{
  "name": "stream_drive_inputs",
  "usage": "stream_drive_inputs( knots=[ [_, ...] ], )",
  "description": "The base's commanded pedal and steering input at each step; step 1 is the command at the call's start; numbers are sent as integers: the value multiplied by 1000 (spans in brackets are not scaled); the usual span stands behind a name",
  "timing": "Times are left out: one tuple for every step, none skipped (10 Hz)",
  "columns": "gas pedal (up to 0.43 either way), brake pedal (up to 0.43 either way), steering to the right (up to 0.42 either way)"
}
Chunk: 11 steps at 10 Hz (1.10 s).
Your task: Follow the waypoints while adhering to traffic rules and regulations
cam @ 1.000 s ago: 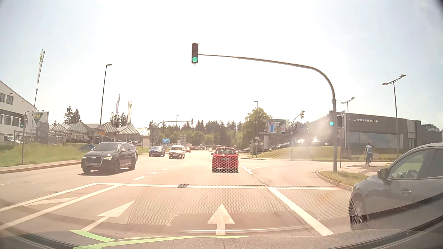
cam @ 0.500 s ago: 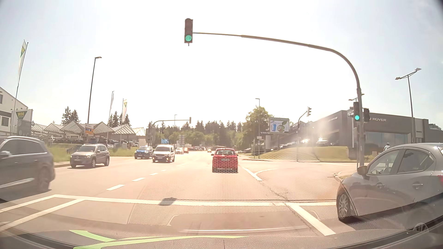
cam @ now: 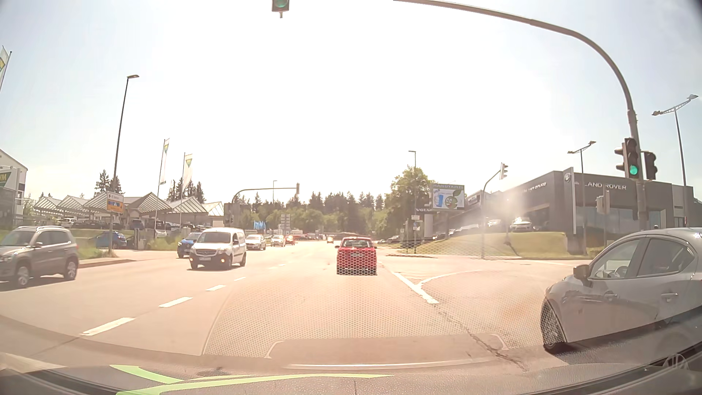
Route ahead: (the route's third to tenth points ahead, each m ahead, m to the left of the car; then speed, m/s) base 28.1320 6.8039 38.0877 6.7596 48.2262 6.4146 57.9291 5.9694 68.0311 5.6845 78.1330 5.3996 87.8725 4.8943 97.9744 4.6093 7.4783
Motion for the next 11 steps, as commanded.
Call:
stream_drive_inputs(
  knots=[
    [268,0,-3],
    [268,0,-3],
    [268,0,-3],
    [268,0,-3],
    [268,0,-3],
    [268,0,-3],
    [260,0,-3],
    [260,0,-3],
    [260,0,-3],
    [260,0,-3],
    [260,0,-3]
  ],
)
